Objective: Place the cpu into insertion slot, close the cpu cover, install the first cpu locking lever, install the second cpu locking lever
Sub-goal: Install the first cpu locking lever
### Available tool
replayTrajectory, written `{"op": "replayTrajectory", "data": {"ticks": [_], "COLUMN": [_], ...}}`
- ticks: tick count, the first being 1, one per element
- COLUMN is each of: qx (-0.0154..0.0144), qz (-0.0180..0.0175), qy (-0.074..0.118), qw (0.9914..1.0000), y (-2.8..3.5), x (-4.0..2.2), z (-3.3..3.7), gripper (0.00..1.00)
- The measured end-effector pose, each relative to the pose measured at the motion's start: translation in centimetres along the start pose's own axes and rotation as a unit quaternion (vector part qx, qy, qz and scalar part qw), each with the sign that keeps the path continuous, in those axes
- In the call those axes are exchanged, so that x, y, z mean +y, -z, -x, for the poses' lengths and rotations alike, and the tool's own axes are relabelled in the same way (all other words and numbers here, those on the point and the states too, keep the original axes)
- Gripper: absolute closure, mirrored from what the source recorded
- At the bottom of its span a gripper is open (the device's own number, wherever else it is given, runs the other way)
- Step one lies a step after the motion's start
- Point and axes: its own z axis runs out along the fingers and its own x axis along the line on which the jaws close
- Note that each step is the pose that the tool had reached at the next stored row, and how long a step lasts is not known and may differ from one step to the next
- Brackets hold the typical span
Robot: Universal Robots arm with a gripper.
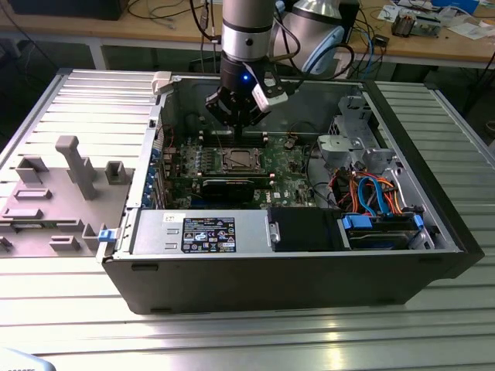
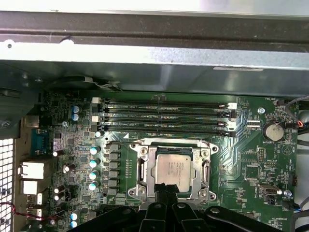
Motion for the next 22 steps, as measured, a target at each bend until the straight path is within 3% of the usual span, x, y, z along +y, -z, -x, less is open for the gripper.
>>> {"op": "replayTrajectory", "data": {"ticks": [2,4,5,22], "qx": [0.0,0.0,0.0,-0.0001], "qz": [0.0,0.0,0.0,0.001], "qy": [0.0,0.0,0.0,0.0], "qw": [1.0,1.0,1.0,1.0], "y": [-0.01,-0.03,-0.03,-0.04], "x": [0.01,0.06,0.06,0.08], "z": [-0.15,-1.28,-1.42,-1.92], "gripper": [0.89,0.89,0.89,0.89]}}
